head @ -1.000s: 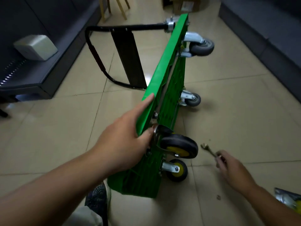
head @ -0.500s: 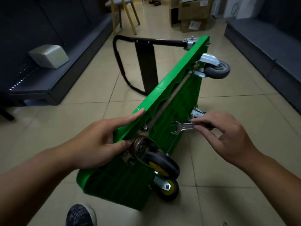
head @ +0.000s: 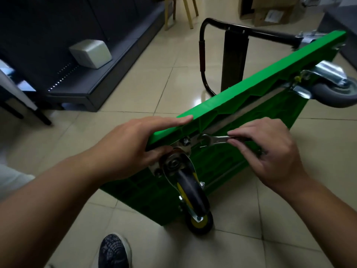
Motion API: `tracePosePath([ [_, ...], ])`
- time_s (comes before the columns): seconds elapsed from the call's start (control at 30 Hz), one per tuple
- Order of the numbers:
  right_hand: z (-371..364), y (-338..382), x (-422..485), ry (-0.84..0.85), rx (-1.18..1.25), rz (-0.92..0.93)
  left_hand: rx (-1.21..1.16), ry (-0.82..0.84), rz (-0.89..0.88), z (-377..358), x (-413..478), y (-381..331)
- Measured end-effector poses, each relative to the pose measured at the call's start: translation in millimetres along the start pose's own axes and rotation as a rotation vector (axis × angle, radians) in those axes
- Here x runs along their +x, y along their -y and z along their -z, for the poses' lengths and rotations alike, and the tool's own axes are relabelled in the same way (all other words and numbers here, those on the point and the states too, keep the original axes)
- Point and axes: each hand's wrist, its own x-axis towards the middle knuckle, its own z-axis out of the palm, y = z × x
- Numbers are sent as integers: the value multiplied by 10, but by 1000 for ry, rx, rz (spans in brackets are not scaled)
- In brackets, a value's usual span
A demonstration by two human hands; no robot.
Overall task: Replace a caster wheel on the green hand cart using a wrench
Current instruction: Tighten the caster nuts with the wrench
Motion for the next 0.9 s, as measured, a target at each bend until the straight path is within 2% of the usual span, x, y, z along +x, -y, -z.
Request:
tracePosePath([
  [0.47, -192, -56, 311, 33, -52, 171, 38, -21, -40, -29, -6, 10],
  [0.57, -288, -22, 276, 60, -52, 141, 59, -15, -38, -32, 1, 8],
  [0.67, -430, 34, 144, 85, 54, -63, 62, -21, -34, -39, -1, 10],
  [0.83, -754, 465, -104, 62, 529, -628, 66, -21, -37, -40, 14, 10],
  [0.9, -859, 664, -180, 46, 666, -777, 70, -23, -35, -44, 12, 8],
])
